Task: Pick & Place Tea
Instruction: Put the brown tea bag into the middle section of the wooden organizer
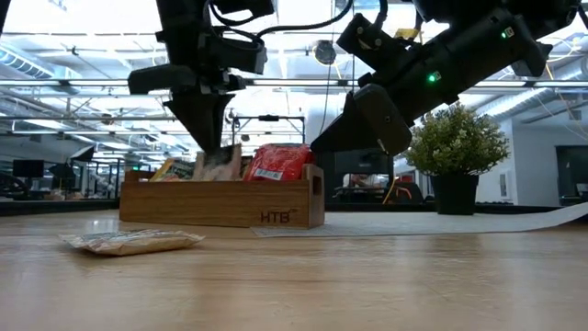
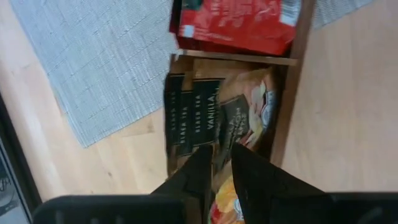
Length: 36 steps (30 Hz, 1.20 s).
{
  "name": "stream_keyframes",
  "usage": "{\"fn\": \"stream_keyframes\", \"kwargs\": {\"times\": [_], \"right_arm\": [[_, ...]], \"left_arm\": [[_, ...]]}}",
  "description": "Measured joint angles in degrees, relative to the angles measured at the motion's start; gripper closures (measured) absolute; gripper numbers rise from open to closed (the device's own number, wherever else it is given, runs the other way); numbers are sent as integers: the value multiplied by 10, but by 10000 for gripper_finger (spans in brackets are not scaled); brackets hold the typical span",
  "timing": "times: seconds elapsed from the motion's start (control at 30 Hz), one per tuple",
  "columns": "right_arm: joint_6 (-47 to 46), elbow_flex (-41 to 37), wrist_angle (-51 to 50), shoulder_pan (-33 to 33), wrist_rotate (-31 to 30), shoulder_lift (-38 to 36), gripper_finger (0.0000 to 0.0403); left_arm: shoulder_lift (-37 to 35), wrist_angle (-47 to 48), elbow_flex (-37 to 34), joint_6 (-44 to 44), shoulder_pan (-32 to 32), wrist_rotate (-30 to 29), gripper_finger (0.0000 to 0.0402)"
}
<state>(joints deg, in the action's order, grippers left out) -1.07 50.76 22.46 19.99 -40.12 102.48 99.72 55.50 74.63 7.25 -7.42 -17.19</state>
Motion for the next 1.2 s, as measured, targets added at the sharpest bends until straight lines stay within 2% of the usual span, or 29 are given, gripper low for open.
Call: {"fn": "stream_keyframes", "kwargs": {"times": [0.3, 0.43, 0.5, 0.63, 0.73, 0.87, 1.03, 1.13, 1.2], "right_arm": [[12, 0, 18, 3, -1, 0, 394], [110, 0, 61, 28, 13, 0, 395], [162, 0, 89, 39, 80, 0, 396], [221, 3, 147, 41, 282, 12, 383], [230, 24, 167, 40, 342, 48, 353], [232, 75, 155, 40, 347, 114, 288], [229, 151, 111, 32, 329, 174, 207], [230, 189, 82, 28, 329, 200, 184], [228, 204, 74, 22, 352, 214, 180]], "left_arm": [[-59, -31, 0, 15, -10, -10, 332], [-115, -76, -1, 23, -10, -9, 332], [-154, -118, -11, 29, -11, -1, 332], [-232, -211, -54, 44, -13, 20, 332], [-283, -287, -93, 46, -13, 21, 332], [-326, -361, -136, 28, -13, 19, 332], [-350, -388, -159, -5, -13, 21, 332], [-348, -391, -158, -21, -14, 21, 332], [-348, -376, -161, -25, -14, 21, 332]]}}
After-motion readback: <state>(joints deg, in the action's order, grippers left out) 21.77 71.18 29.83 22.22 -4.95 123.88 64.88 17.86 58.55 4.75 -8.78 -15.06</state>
